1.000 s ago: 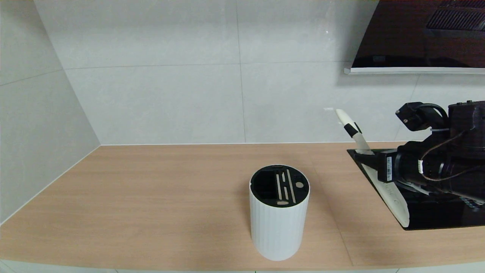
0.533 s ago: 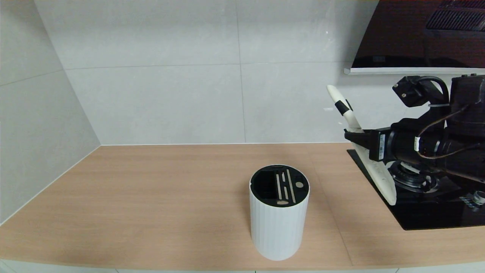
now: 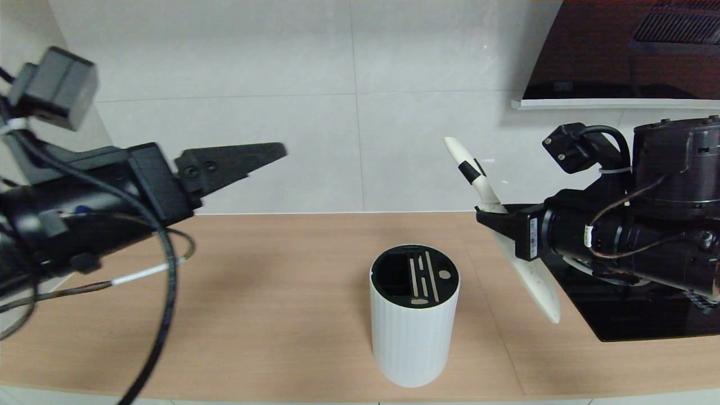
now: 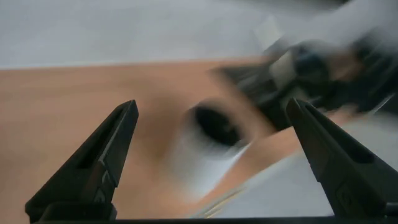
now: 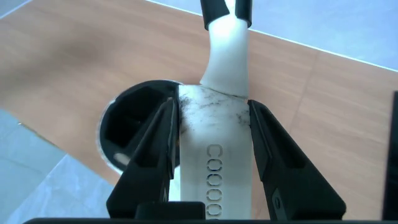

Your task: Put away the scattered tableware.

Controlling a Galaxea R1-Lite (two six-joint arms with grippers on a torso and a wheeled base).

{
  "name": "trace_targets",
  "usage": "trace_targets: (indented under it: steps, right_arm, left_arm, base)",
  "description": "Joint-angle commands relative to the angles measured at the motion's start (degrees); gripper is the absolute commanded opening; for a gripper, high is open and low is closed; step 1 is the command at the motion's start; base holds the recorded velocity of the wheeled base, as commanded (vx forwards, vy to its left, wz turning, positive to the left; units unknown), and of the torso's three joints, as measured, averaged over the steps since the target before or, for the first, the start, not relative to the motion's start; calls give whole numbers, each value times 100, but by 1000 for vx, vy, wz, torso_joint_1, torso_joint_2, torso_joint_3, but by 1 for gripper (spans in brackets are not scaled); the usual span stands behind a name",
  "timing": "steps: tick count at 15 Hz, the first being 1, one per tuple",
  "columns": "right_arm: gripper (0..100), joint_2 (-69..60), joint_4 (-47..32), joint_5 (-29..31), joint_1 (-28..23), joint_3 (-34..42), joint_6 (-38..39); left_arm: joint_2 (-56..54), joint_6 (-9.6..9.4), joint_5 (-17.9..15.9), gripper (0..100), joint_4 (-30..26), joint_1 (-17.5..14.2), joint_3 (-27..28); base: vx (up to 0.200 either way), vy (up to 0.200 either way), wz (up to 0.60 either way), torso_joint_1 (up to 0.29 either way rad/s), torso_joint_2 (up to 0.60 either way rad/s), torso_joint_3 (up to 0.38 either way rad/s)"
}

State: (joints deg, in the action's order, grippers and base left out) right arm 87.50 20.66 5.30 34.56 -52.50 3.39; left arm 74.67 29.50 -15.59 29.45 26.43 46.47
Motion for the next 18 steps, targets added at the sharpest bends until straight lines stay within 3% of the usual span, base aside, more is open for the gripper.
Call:
trace_targets:
  steps: [1,2,3,4,8,11,18]
  right_arm:
    - [0,-67,8,120,227,-14,4]
    - [0,-49,8,190,411,12,4]
    - [0,-23,-1,190,561,39,30]
    - [0,21,8,199,675,39,109]
    - [0,162,236,349,1000,30,294]
    - [0,601,324,683,1316,-5,347]
    - [0,636,544,691,1756,-5,681]
  left_arm:
    - [1111,583,-84,100,562,574,-200]
    - [1243,970,-84,100,948,864,-200]
    - [1296,1119,-76,100,1159,1013,-244]
    - [1357,1154,-76,100,1282,1084,-288]
    - [1630,1181,-5,100,1537,1207,-244]
    - [2157,1172,803,100,1564,1453,134]
    - [2535,1181,926,100,2029,1488,213]
  base:
    - [0,0,0,0,0,0]
    - [0,0,0,0,0,0]
    - [0,0,0,0,0,0]
    - [0,0,0,0,0,0]
    - [0,0,0,0,0,0]
    - [0,0,0,0,0,0]
    - [0,0,0,0,0,0]
